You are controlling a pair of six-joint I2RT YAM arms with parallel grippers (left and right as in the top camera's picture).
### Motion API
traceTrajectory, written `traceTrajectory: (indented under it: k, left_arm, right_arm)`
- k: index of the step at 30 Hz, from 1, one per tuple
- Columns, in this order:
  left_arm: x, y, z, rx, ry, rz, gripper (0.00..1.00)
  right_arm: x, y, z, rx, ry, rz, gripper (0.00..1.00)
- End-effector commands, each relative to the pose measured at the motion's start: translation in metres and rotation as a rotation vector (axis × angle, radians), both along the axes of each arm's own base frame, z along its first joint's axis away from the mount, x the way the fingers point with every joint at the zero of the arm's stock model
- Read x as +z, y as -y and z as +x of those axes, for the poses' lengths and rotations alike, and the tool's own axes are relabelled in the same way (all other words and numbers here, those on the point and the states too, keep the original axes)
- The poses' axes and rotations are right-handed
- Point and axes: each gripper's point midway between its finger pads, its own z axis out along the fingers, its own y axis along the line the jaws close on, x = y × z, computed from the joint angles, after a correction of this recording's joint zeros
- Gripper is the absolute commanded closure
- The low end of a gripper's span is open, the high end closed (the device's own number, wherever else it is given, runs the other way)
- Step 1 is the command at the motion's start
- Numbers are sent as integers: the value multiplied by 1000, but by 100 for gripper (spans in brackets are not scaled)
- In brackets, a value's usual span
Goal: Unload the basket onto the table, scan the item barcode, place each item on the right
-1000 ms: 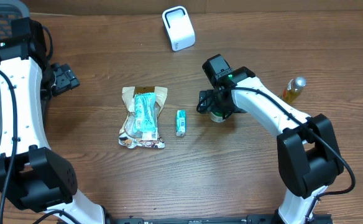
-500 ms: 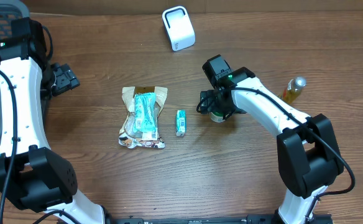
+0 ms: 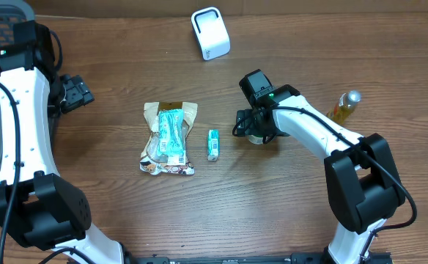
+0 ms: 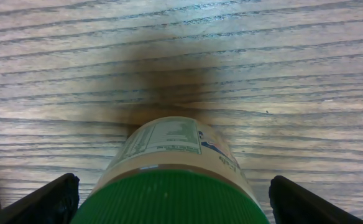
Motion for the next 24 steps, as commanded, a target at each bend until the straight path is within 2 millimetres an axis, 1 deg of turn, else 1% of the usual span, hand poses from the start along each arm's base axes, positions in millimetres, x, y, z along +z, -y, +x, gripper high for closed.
traceTrajectory:
  k: [1, 5, 6, 11, 19, 24]
  left_arm:
    - [2, -5, 3, -12, 0, 17, 0]
    - [2, -4, 3, -13, 0, 17, 0]
    - [2, -4, 3, -12, 0, 17, 0]
    - [2, -5, 3, -12, 0, 17, 1]
    - [2, -5, 3, -12, 0, 17, 0]
    - [2, -4, 3, -13, 0, 17, 0]
  right_arm:
    - [-2, 3, 3, -8, 11, -9, 9]
    - [-2, 3, 2, -8, 8, -11, 11]
    - [-2, 4, 1, -8, 4, -13, 14]
    - [-3, 3, -4, -9, -20, -7, 20]
    - [-3, 1, -6, -7, -29, 6, 26]
    - [-4, -1, -14, -2, -69, 24, 31]
